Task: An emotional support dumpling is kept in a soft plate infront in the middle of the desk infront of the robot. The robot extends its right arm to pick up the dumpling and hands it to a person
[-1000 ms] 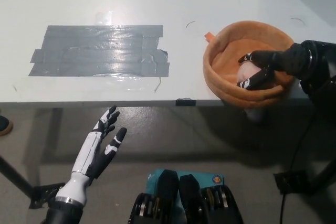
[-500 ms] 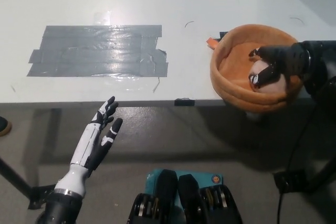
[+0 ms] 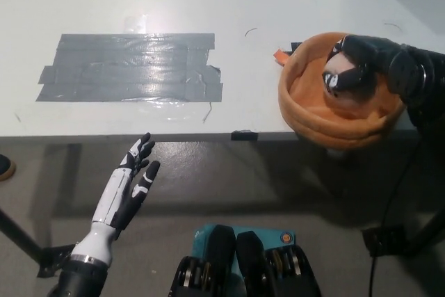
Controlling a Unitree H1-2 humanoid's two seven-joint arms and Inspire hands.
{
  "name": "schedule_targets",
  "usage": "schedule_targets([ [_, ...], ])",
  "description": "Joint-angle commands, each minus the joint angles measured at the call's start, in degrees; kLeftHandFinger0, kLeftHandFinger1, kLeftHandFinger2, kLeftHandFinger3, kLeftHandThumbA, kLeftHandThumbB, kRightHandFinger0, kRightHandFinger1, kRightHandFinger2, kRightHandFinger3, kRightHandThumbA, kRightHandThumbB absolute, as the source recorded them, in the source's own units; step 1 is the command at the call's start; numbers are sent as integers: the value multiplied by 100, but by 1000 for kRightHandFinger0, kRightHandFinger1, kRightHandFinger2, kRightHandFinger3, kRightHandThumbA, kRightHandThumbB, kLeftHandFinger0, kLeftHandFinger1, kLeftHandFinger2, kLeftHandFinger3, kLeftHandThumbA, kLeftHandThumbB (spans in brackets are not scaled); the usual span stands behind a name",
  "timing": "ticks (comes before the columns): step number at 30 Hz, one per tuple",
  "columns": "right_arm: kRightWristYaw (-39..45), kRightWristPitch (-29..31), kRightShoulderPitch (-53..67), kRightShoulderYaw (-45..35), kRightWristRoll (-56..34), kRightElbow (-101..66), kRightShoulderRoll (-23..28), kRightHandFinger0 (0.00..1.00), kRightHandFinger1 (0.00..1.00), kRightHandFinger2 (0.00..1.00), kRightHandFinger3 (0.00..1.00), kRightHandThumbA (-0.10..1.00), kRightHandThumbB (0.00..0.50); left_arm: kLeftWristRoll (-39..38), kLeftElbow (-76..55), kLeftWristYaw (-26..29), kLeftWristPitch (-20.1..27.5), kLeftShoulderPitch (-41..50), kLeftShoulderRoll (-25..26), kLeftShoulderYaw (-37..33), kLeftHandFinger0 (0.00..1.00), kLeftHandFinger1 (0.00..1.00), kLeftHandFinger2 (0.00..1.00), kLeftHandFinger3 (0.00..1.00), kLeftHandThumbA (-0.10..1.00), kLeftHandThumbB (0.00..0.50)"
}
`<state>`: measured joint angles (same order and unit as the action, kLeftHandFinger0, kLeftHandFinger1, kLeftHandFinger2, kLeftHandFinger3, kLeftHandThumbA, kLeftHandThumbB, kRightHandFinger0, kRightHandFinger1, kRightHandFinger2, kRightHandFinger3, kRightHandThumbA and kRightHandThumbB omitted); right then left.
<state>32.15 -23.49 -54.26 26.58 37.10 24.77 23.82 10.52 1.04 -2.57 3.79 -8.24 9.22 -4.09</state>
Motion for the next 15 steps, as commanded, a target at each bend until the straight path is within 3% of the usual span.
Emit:
schedule_targets([
  [1, -1913, 699, 22, -1066, -409, -308, -412, 100, 707, 992, 662, -100, 213, 10, -135, -31, 64, 40, 106, 42, 1000, 1000, 1000, 1000, 911, 0],
  [2, -2025, 773, 54, -1138, -401, -334, -436, 142, 693, 969, 882, -100, 208, 12, -135, -37, 33, 40, 96, 33, 1000, 1000, 1000, 1000, 911, 0],
  [4, -2329, 995, 50, -1265, -372, -291, -523, 149, 673, 974, 997, -100, 192, 59, -133, -21, 0, 25, 108, 33, 1000, 1000, 1000, 1000, 911, 0],
  [7, -2816, 1205, 35, -1499, -347, -264, -716, 140, 672, 1000, 1000, -100, 163, 68, -97, -4, 66, 31, 109, 29, 1000, 1000, 1000, 1000, 916, 0],
  [15, -3554, 1989, 108, -2125, -810, -219, -1136, 141, 651, 991, 1000, -100, 170, 7, -86, 8, 51, 98, 24, 20, 1000, 1000, 1000, 1000, 909, 2],
])
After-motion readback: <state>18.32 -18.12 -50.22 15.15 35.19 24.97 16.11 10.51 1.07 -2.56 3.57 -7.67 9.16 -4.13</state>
